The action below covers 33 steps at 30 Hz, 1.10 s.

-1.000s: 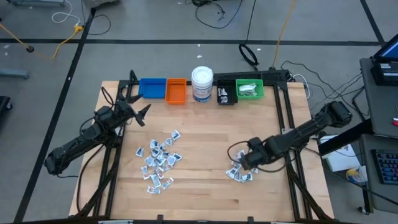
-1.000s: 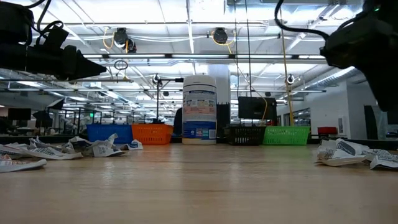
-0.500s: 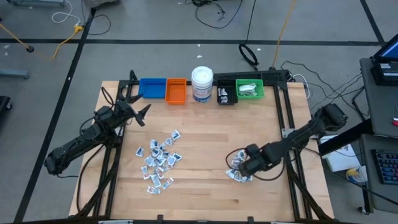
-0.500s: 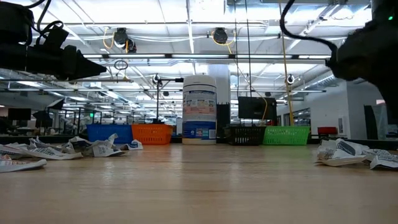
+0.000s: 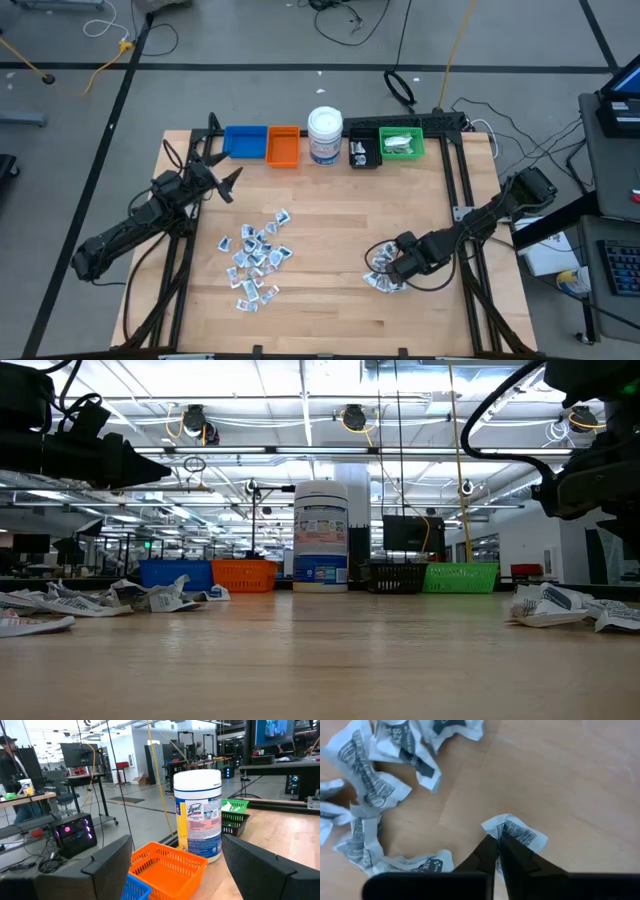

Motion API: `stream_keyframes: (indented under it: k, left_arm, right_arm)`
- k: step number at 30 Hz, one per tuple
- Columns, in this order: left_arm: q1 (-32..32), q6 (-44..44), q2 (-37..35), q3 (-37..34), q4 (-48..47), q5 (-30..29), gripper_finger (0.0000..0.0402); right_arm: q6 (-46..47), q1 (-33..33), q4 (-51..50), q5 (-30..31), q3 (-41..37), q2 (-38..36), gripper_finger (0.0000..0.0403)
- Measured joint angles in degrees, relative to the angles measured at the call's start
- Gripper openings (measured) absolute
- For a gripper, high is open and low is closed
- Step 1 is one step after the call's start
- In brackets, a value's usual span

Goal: Pick & Place First Aid Supplies
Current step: Put the towelette pack into the black bin

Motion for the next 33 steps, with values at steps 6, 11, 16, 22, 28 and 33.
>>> stream_keyframes:
  k: [6, 11, 16, 22, 28, 33]
  left_arm:
    - [0.0, 0.0, -0.01, 0.0, 0.0, 0.0, 0.031]
    - [0.0, 0.0, 0.0, -0.01, 0.01, 0.0, 0.031]
    - [-0.01, 0.0, 0.0, -0.01, 0.02, 0.0, 0.031]
    - [0.0, 0.0, -0.01, -0.02, 0.02, 0.0, 0.031]
    - [0.0, 0.0, -0.02, 0.0, 0.0, 0.0, 0.031]
    - [0.0, 0.0, -0.02, -0.01, 0.01, 0.0, 0.031]
  right_arm:
    - [-5.34, -2.23, -6.9, -1.34, 3.93, -0.51, 0.0003]
    - [-12.74, -6.37, -16.88, -1.32, 10.86, -0.83, 0.0002]
    - [-18.94, -11.6, -25.27, -1.23, 17.55, -0.85, 0.0002]
    - [-26.88, -19.58, -28.28, -1.16, 21.05, -0.85, 0.0001]
    - [-38.86, -30.72, -27.91, -0.65, 23.31, 0.29, 0.0001]
    - [-49.39, -41.02, -26.53, 0.53, 25.4, 2.62, 0.0001]
